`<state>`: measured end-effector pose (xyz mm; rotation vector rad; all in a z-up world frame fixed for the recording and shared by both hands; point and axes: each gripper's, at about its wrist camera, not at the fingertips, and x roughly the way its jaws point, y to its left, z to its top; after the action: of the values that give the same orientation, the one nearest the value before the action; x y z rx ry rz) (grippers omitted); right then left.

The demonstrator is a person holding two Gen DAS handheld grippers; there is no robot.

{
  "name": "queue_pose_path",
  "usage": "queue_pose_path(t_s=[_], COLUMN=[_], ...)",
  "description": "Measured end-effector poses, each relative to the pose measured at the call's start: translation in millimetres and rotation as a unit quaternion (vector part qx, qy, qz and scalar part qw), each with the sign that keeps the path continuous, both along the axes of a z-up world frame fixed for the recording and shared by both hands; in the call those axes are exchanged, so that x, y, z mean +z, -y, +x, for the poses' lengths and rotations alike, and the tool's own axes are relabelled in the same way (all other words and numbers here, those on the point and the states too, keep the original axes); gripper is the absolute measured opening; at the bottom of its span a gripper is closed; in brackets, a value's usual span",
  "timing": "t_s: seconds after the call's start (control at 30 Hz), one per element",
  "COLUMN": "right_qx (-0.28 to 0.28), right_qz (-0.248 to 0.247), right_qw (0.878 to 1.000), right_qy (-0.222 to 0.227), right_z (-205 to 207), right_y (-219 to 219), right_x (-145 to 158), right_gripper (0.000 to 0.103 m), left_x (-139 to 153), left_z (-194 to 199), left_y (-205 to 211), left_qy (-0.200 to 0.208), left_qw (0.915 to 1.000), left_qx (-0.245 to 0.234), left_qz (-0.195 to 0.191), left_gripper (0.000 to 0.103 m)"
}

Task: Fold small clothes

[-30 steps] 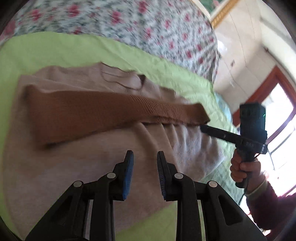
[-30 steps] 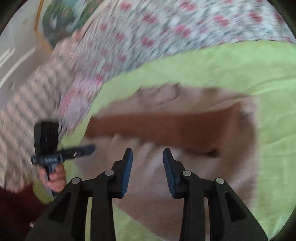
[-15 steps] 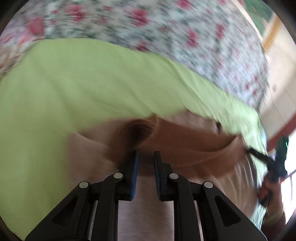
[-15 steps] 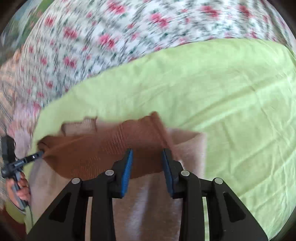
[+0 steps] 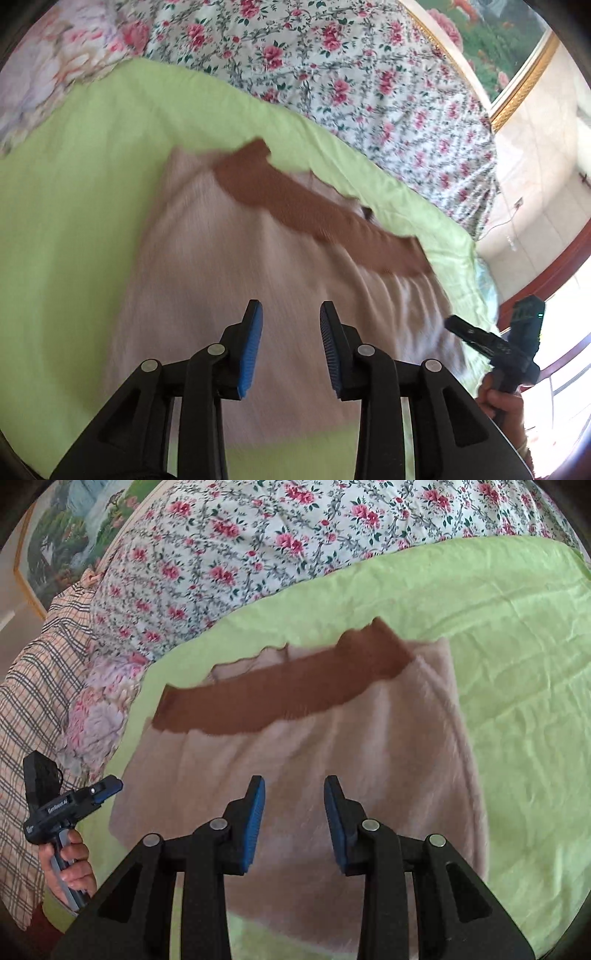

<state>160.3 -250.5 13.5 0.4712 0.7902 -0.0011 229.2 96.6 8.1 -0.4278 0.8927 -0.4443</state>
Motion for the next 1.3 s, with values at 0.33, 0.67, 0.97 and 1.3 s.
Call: queue_pose_path(t_s=[0.33,0.67,0.97,1.3], right_qx=[-0.001,-0.009,-0.009,-0.008], right_qz=[0.025,0.025,0.03,0.044], right_qw=[1.0,1.0,1.0,0.999], right_qy=[-0.017,-0.008,-0.005,0.001], right_z=[-51.5,-67.7,-53.0,-12.9], right_y=[-30.2,-26.4,-15.9,24.7], right_x=[-23.5,-16.2,-16.6,-11.5], right_gripper=[0.044,0.046,0.046,0.046], left_x=[-34.1,-48.3,-52.6,-13.2], left_z=[-88.5,-79.2,-20.0,1.5], left_y=[-22.5,-25.9,-40.8,-0.7], left_qy=[-0.054,-0.076,-0.061,0.015], left_qw=[0.9961,0.9926,0.9846,0.9923], left_qx=[0.037,0.075,0.144,0.122], left_qz=[-0.058,-0.057,-0.079,-0.014], left_gripper=[0.057,0.071,0.074,0.009])
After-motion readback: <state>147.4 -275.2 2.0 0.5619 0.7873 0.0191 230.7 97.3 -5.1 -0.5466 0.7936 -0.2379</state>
